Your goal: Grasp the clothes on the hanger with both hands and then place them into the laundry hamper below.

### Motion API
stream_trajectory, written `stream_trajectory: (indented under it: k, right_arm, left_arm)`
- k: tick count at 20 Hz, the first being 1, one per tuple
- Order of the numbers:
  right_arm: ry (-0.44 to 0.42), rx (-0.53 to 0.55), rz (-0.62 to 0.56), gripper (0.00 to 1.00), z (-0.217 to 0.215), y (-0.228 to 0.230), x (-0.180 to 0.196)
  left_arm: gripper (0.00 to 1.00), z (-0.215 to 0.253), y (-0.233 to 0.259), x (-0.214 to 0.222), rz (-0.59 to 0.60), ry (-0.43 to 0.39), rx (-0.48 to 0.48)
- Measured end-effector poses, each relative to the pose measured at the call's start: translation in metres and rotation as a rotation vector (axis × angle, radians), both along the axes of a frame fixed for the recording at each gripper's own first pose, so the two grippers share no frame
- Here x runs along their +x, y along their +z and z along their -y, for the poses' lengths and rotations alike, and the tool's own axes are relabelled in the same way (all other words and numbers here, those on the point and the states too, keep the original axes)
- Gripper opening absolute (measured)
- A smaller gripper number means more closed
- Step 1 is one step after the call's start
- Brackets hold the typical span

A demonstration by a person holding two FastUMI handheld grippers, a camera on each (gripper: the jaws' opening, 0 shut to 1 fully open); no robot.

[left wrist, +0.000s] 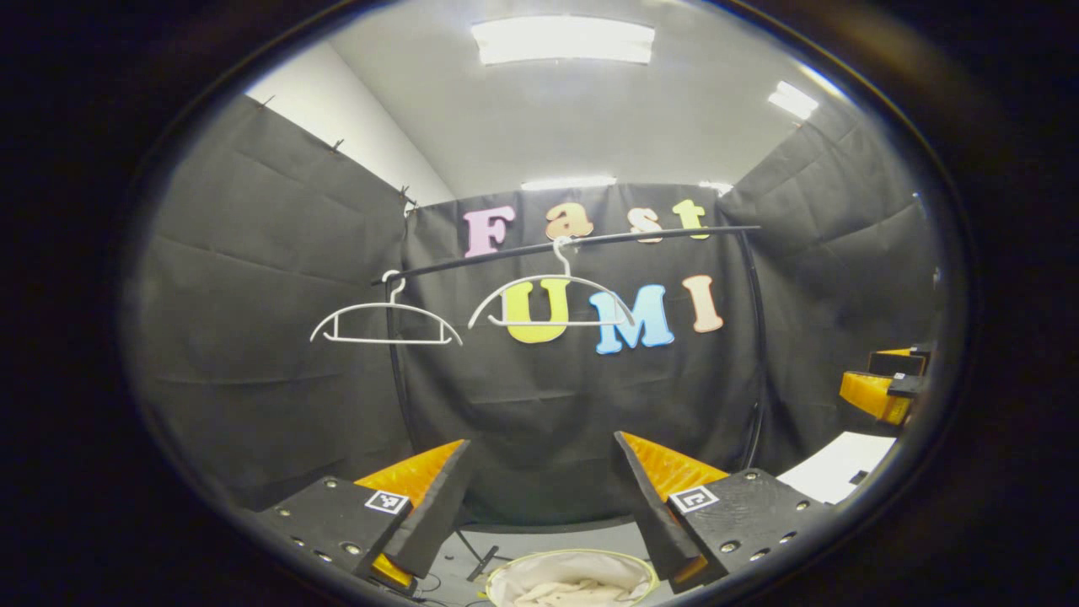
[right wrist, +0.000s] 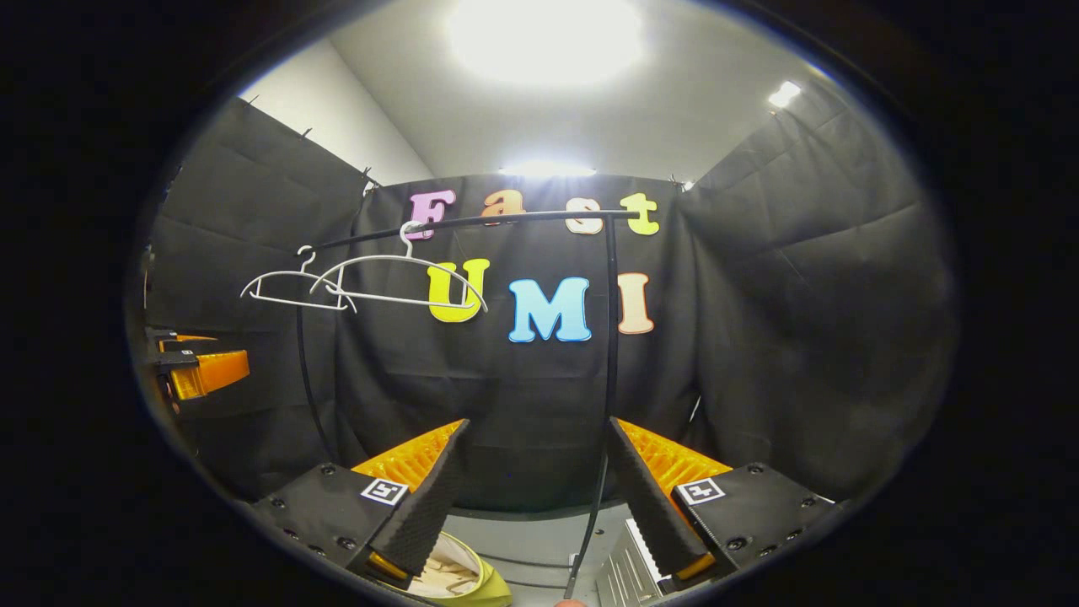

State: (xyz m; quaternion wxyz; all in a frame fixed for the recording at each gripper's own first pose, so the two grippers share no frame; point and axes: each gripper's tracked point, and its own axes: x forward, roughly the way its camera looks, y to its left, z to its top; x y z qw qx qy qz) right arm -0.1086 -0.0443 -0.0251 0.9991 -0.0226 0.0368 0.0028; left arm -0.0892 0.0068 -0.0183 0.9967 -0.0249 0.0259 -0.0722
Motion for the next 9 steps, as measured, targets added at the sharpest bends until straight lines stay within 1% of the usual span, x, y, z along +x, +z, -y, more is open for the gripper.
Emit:
stream_trajectory:
  k: [3, 4, 5, 7, 8, 9]
  right_arm:
    - [-0.009, 0.007, 0.012, 0.97, 0.002, 0.006, 0.002]
    - [-0.010, 0.009, 0.014, 1.00, 0.001, 0.007, 0.003]
    - [-0.011, 0.013, 0.019, 0.97, 0.001, 0.009, 0.003]
    - [-0.012, 0.014, 0.022, 0.97, -0.001, 0.011, 0.005]
    - [-0.014, 0.014, 0.028, 1.00, 0.000, 0.013, 0.006]
    - [-0.012, 0.014, 0.030, 0.97, -0.002, 0.014, 0.006]
  left_arm:
    - [0.96, -0.002, 0.002, 0.001, 0.005, 0.004, -0.001]
    - [0.96, -0.003, 0.003, 0.001, 0.007, 0.007, -0.003]
    - [0.96, -0.005, 0.004, 0.001, 0.008, 0.010, -0.005]
    - [0.96, -0.007, 0.005, 0.002, 0.010, 0.012, -0.009]
    - [0.96, -0.008, 0.003, 0.002, 0.009, 0.013, -0.009]
    - [0.96, -0.009, 0.004, 0.002, 0.008, 0.014, -0.010]
